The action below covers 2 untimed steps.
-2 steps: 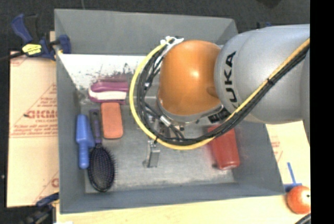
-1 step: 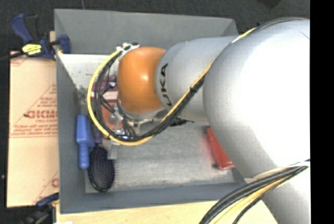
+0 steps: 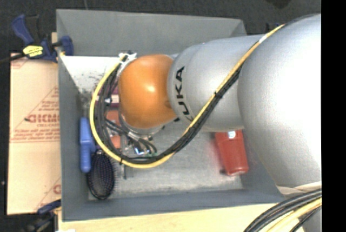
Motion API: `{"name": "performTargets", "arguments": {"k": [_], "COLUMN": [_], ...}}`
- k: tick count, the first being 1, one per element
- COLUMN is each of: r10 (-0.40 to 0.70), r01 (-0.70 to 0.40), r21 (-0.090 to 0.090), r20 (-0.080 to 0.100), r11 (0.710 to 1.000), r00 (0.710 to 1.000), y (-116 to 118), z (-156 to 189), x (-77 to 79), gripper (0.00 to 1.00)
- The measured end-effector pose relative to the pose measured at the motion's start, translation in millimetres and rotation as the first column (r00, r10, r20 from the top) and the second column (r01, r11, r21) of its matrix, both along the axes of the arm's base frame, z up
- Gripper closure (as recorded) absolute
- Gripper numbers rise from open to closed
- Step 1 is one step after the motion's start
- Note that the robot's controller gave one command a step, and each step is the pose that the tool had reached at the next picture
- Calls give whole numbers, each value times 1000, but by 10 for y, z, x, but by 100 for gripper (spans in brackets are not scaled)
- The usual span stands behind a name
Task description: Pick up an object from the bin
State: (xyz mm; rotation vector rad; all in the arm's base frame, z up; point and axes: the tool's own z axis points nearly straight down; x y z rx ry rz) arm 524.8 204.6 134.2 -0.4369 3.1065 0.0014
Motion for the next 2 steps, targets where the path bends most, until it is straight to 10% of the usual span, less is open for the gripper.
{"name": "performTargets", "arguments": {"k": [1, 2], "r10": [-64, 502], "r01": [64, -502], "r21": [5, -10], "r20": [6, 9], "r11": [998, 865], "r00": [998, 865], "y": [301, 295], "z": [-341, -615], "x": [1101, -9], "gripper": [0, 0]}}
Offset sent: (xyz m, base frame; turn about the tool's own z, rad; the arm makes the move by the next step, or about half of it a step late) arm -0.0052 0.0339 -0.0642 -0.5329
